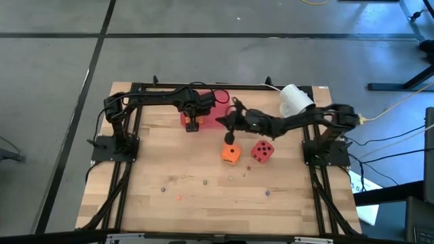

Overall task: Pick & Place Dice
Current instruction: Put the left large orange die into the red bin

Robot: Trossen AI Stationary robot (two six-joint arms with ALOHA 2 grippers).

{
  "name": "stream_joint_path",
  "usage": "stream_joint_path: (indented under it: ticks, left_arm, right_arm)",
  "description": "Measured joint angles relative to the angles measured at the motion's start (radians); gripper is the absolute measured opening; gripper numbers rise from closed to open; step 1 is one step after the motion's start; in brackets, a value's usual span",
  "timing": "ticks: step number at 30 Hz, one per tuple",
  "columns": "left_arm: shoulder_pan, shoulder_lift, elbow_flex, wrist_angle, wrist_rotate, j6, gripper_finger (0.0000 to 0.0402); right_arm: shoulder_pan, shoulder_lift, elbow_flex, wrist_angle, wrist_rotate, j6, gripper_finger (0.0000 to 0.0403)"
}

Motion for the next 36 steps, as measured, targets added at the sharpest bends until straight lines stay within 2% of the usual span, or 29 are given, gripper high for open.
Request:
stream_joint_path:
  ticks: [7, 18, 28, 36]
  left_arm:
    - [0.0, 0.0, 0.0, 0.011, 0.003, 0.001, 0.0391]
    - [-0.007, -0.001, 0.0, 0.001, 0.017, -0.001, 0.0391]
    - [-0.022, -0.05, 0.0, 0.001, 0.013, 0.009, 0.0391]
    - [-0.02, -0.069, 0.0, -0.007, 0.022, -0.042, 0.0391]
  right_arm:
    - [-0.021, 0.191, 0.165, -0.001, -0.087, 0.002, 0.0001]
    - [-0.041, 0.373, 0.354, -0.006, -0.085, -0.008, 0.0]
    - [-0.074, 0.396, 0.377, -0.066, -0.056, -0.012, 0.0]
    - [-0.082, 0.396, 0.378, -0.063, -0.077, -0.009, 0.0]
